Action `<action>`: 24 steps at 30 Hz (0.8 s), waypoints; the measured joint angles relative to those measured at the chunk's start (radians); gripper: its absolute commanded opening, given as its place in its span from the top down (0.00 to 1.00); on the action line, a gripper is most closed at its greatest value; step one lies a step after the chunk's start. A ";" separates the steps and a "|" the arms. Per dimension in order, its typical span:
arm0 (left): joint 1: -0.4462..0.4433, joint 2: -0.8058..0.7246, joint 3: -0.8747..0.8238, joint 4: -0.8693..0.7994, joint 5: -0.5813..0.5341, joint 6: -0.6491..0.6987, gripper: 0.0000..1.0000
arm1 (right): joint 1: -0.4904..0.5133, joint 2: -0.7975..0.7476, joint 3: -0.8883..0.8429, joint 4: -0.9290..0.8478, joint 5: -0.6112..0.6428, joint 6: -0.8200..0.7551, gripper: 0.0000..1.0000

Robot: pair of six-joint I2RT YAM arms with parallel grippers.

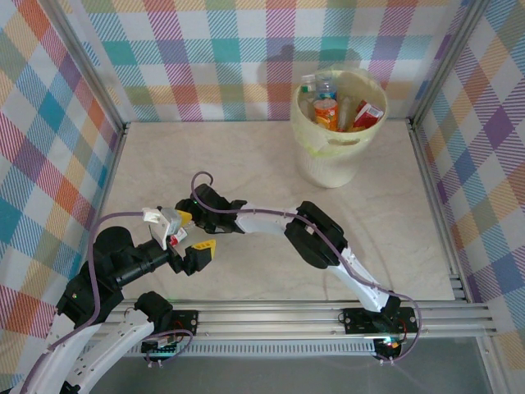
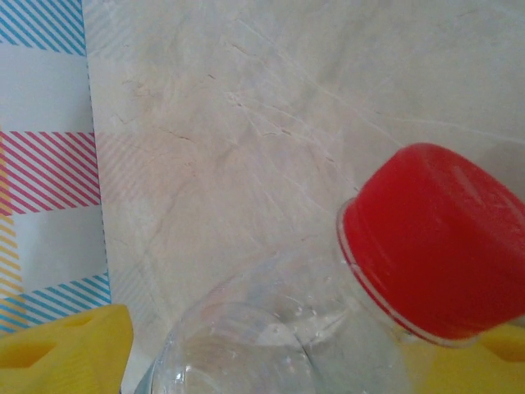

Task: Put the plastic bottles in the bin

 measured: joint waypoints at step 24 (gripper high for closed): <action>0.000 0.000 0.000 0.000 0.001 0.000 0.00 | 0.000 0.018 0.006 0.006 0.019 0.043 0.36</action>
